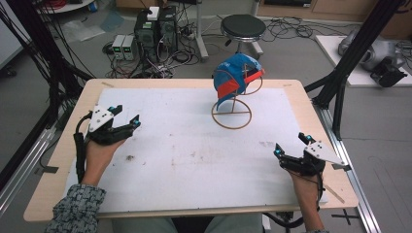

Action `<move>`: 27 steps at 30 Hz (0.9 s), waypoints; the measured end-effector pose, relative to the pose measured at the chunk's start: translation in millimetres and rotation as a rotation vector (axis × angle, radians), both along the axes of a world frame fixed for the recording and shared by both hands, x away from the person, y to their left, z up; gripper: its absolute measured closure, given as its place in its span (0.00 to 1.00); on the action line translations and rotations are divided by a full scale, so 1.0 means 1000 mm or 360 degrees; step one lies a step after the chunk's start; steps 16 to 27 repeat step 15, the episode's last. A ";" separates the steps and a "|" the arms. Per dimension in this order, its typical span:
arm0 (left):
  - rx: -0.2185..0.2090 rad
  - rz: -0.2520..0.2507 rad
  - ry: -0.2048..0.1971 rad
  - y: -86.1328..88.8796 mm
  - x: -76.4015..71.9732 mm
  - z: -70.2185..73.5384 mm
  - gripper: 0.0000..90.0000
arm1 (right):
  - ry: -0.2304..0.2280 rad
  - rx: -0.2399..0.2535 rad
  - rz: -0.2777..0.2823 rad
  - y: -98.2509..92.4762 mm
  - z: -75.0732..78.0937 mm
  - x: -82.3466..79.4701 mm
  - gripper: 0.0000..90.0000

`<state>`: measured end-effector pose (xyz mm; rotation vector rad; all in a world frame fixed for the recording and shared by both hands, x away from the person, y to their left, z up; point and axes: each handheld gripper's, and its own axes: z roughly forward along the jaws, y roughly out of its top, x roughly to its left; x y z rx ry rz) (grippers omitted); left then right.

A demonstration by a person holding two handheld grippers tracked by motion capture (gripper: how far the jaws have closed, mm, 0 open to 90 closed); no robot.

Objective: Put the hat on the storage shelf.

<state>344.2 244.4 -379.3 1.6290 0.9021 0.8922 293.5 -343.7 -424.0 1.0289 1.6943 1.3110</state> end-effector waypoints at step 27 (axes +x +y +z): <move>-0.0015 0.0126 0.0047 0.022 -0.018 -0.033 0.34 | 0.0005 -0.0013 -0.0006 0.001 0.000 0.001 0.06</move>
